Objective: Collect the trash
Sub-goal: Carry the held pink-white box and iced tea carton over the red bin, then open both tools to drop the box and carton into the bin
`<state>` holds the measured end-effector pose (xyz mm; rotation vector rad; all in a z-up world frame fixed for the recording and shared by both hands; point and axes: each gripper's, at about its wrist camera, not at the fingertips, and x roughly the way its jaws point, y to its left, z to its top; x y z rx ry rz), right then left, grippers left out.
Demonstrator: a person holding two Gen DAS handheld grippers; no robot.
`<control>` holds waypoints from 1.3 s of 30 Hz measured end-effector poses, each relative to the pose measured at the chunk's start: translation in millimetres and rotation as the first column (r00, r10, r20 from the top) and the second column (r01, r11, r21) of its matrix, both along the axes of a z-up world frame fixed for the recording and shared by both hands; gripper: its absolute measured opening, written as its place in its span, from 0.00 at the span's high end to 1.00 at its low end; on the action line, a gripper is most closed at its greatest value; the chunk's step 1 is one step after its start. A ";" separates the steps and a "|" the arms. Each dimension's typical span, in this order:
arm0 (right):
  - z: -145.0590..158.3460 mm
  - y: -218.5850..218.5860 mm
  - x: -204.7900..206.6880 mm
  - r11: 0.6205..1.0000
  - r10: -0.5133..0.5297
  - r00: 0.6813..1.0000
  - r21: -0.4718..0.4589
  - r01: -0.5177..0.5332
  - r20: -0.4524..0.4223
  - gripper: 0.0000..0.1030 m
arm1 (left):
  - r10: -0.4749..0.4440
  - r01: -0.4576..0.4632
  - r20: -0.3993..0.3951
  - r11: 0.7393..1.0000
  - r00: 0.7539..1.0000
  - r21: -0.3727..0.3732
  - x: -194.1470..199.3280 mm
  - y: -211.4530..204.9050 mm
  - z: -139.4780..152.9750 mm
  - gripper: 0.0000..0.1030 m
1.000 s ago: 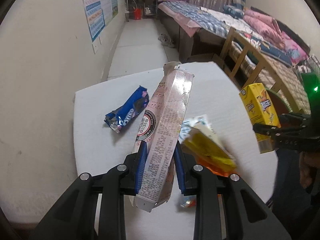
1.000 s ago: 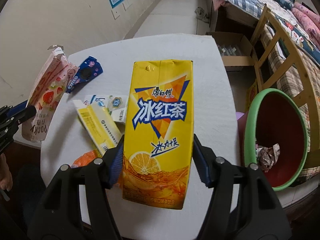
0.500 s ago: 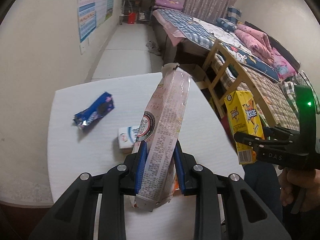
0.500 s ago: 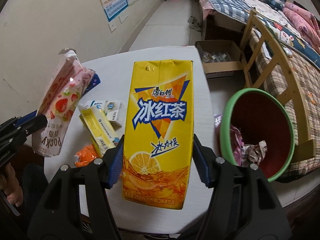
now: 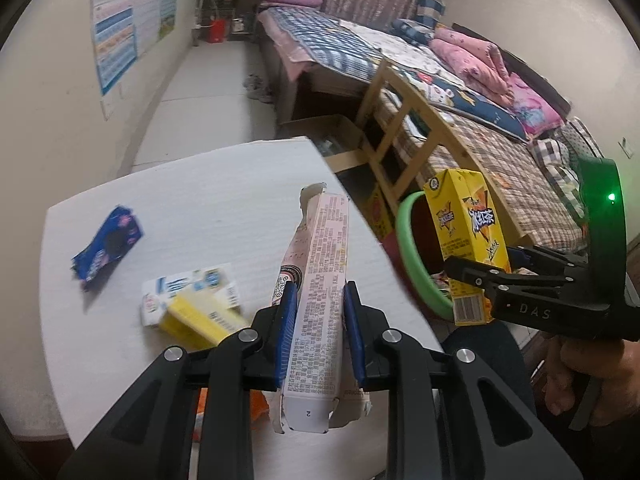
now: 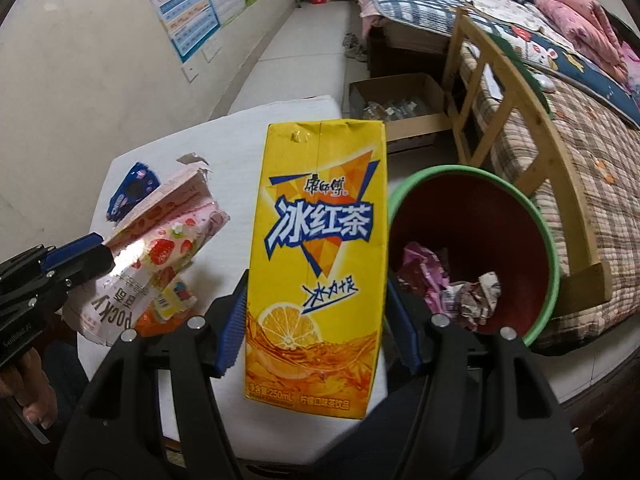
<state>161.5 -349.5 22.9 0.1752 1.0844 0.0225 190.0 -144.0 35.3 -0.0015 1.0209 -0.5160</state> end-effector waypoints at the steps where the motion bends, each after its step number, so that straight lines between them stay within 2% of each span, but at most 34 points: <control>1: -0.5 -8.4 -0.5 1.000 -0.013 1.000 0.003 0.013 -0.001 0.42 | -0.011 0.011 0.000 1.000 1.000 -0.001 -0.1 -8.0 0.2 0.79; 16: -15.2 -120.5 -12.7 0.984 -0.177 0.984 0.017 0.177 -0.014 0.42 | -0.159 0.158 -0.013 0.987 0.987 -0.019 11.0 -133.5 -5.2 0.79; 22: -24.5 -149.3 -14.1 0.975 -0.219 0.975 0.026 0.220 -0.025 0.42 | -0.194 0.193 -0.018 0.981 0.981 -0.031 18.1 -177.2 -5.9 0.79; 36: -53.0 -178.6 -11.0 0.964 -0.254 0.965 0.058 0.258 -0.070 0.41 | -0.216 0.216 -0.043 0.976 0.975 -0.011 27.9 -220.8 -14.9 0.78; 38: -53.6 -179.6 -9.6 0.964 -0.256 0.964 0.062 0.260 -0.075 0.38 | -0.218 0.217 -0.064 0.976 0.974 -0.027 31.9 -222.6 -17.8 0.51; 39: -53.5 -180.0 -9.4 0.963 -0.257 0.963 0.062 0.262 -0.074 0.34 | -0.212 0.210 -0.058 0.977 0.976 -0.031 33.1 -222.3 -17.0 0.35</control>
